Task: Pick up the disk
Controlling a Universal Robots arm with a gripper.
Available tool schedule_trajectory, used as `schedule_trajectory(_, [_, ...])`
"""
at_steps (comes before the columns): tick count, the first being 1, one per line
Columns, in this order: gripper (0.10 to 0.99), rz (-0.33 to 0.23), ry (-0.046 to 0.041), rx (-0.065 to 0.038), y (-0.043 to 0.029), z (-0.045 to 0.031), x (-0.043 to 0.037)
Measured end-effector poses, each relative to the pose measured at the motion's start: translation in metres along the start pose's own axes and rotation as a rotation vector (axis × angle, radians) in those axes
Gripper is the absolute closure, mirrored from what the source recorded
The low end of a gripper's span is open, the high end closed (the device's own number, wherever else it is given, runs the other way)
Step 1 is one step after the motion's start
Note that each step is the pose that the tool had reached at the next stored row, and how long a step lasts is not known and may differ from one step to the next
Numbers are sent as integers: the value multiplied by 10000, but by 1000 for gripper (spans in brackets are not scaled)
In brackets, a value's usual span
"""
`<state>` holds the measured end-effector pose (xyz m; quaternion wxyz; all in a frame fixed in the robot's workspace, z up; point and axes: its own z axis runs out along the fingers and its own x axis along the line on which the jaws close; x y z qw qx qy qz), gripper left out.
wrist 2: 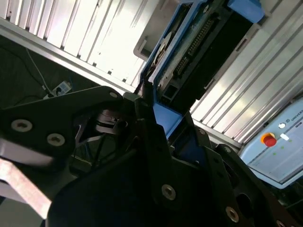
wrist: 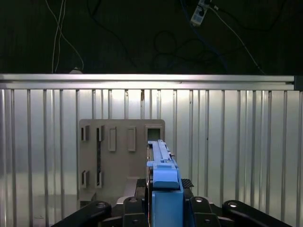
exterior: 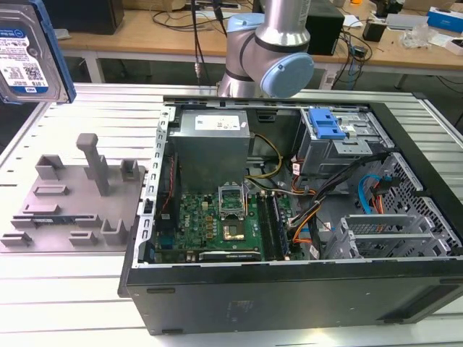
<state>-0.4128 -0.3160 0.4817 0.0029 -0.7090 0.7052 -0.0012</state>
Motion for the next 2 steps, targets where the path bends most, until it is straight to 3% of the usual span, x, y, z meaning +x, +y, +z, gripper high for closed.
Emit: schedule_trajectory(2, [722, -1, 0, 0, 0, 0, 0])
